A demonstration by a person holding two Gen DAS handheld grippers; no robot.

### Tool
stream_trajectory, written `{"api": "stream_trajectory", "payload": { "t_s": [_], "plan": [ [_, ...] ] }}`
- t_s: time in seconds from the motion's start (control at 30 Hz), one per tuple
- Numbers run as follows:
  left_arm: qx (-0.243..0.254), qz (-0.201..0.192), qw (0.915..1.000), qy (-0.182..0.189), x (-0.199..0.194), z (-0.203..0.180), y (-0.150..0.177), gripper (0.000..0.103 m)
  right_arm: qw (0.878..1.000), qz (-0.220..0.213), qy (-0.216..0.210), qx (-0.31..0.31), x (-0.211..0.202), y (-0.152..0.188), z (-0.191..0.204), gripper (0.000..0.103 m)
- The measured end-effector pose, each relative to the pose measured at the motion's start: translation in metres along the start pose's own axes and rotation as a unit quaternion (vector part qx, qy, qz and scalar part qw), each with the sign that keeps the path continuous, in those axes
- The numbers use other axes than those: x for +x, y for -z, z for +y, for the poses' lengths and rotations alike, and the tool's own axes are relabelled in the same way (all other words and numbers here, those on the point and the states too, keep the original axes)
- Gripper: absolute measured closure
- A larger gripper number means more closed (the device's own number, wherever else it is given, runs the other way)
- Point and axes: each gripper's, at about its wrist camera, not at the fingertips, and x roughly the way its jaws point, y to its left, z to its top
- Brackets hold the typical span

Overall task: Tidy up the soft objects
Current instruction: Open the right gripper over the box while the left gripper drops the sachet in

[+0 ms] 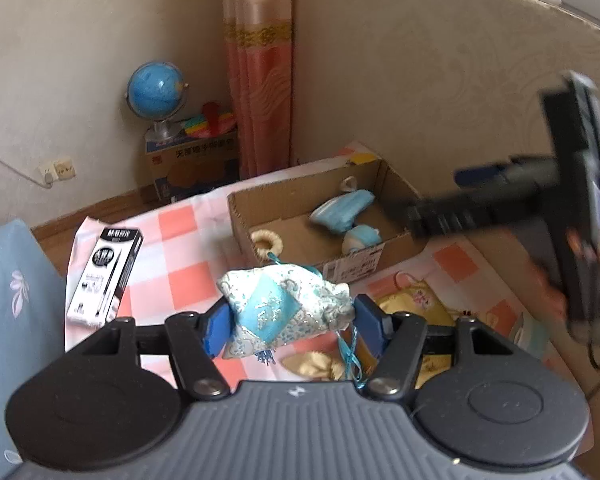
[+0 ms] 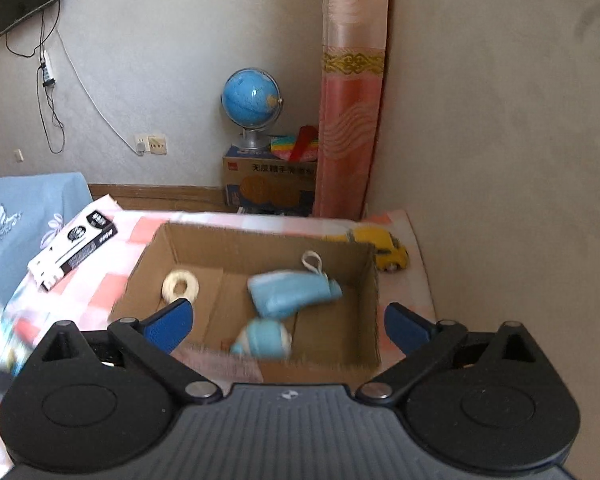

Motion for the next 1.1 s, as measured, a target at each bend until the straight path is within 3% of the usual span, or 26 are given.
{"api": "stream_trajectory", "payload": {
  "t_s": [0.27, 0.63, 0.7, 0.73, 1.1],
  "plan": [
    [0.007, -0.009, 0.9999, -0.004, 0.017, -0.008, -0.043, 0.04, 0.999, 0.005, 0.042, -0.015, -0.05, 0.047, 0.005, 0.0],
    [-0.003, -0.001, 1.0, -0.005, 0.071, -0.013, -0.094, 0.036, 0.999, 0.009, 0.04, 0.009, -0.089, 0.089, 0.002, 0.0],
    [-0.011, 0.0, 0.9999, -0.007, 0.08, -0.013, -0.098, 0.014, 0.999, 0.014, 0.036, 0.018, -0.09, 0.093, 0.001, 0.0],
    [-0.016, -0.002, 0.9998, -0.012, 0.082, -0.013, -0.099, 0.012, 0.999, 0.015, 0.035, 0.02, -0.091, 0.096, 0.001, 0.0],
    [-0.023, -0.008, 0.9989, -0.041, 0.046, -0.008, -0.076, 0.01, 1.0, 0.01, 0.02, 0.022, -0.105, 0.109, 0.004, 0.0]
  ]
}}
